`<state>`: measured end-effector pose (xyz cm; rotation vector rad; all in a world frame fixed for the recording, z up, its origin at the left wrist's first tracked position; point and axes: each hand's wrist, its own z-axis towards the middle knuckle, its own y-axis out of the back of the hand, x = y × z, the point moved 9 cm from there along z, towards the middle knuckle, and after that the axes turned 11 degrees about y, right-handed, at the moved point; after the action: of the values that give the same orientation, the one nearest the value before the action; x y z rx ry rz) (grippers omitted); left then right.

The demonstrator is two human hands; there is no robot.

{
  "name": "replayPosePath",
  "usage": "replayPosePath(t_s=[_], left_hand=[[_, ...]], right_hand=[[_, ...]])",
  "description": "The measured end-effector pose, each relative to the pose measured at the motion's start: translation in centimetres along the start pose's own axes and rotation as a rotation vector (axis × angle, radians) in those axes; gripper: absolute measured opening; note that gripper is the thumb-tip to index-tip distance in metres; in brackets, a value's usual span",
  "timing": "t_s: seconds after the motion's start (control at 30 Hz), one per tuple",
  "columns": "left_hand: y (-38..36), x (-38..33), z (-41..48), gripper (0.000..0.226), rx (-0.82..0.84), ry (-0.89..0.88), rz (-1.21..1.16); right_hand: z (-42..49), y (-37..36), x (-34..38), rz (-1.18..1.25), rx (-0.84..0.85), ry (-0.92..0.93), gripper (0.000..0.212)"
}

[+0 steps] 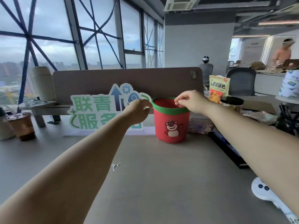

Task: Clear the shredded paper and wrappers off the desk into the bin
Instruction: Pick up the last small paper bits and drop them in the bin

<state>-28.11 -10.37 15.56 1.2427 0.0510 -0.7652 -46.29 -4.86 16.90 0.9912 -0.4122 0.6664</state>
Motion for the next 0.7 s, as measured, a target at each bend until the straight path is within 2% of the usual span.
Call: replayPosePath(t_s=[0.23,0.43,0.7], left_hand=[[1.0,7.3,-8.0,0.028,-0.012,0.12,0.042],[0.2,14.7,-15.3,0.026,-0.001,0.266,0.068],[-1.7,23.6,-22.3,0.059,0.067,0.478,0.153]], right_hand=[[-3.7,-6.8,3.1,0.042,0.09,0.017,0.014],[-8.3,-15.4,3.6,0.105,0.254,0.0,0.018],[-11.8,-26.2,3.5,0.056,0.401,0.012,0.046]])
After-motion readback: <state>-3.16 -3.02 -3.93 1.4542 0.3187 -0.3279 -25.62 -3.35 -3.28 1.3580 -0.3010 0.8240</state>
